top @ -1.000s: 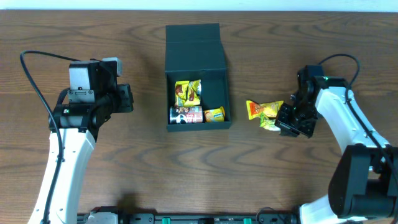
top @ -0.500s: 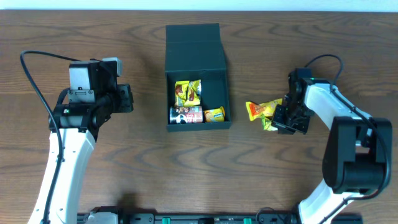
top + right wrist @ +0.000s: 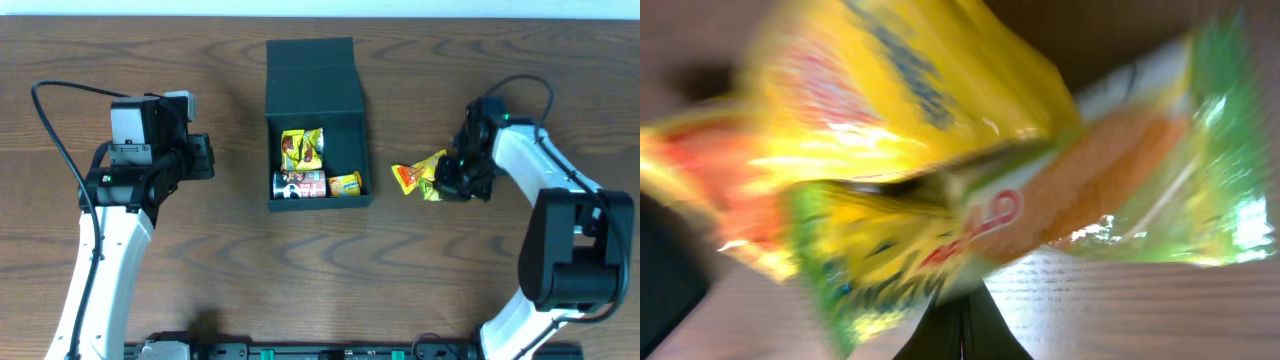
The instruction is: Pack container
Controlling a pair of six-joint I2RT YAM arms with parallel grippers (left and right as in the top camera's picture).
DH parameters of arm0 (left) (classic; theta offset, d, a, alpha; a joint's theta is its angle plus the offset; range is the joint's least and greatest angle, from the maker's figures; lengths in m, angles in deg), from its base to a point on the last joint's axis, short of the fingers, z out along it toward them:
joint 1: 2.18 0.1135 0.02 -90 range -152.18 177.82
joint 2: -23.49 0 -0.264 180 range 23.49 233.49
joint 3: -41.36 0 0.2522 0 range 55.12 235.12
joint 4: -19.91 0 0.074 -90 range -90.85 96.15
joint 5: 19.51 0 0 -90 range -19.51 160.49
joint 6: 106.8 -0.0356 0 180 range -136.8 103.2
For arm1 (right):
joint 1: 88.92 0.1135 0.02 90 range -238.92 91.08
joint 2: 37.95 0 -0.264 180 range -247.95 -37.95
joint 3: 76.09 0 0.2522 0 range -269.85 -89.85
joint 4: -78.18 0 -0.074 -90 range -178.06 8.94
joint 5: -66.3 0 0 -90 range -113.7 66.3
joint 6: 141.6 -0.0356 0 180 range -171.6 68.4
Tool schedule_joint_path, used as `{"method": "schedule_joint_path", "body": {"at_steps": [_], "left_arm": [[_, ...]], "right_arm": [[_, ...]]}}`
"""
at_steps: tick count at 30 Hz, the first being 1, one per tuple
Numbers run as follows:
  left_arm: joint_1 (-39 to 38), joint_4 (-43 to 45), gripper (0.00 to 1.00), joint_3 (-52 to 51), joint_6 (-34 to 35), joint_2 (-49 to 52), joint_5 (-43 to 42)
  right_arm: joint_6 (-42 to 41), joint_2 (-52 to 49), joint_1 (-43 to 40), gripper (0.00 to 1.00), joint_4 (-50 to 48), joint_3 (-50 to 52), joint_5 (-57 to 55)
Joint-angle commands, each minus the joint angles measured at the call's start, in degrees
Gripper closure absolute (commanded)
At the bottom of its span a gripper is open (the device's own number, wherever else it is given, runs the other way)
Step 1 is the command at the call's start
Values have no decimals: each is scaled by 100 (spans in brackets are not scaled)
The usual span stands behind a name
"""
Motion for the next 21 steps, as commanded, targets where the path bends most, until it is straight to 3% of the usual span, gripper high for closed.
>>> {"method": "schedule_joint_path", "body": {"at_steps": [1,3,5,6,7,12,21], "left_arm": [[24,-13,94,35,-122,-11,20],[24,-11,94,35,-122,-9,20],[24,-11,94,35,-122,-9,20],[24,-11,94,35,-122,-9,22],[24,-13,94,35,-122,-9,20],[24,-11,93,35,-122,-9,22],[24,-9,91,35,-122,15,22]], "right_arm": [[1187,568,42,98,63,-684,-66],[2271,831,42,98,35,-881,-358],[3652,981,42,63,50,-887,-376],[3969,981,42,36,101,-887,-372],[4094,977,42,28,120,-874,-372],[4907,901,39,18,101,-586,-306],[5053,901,35,35,-166,101,-138]]}}
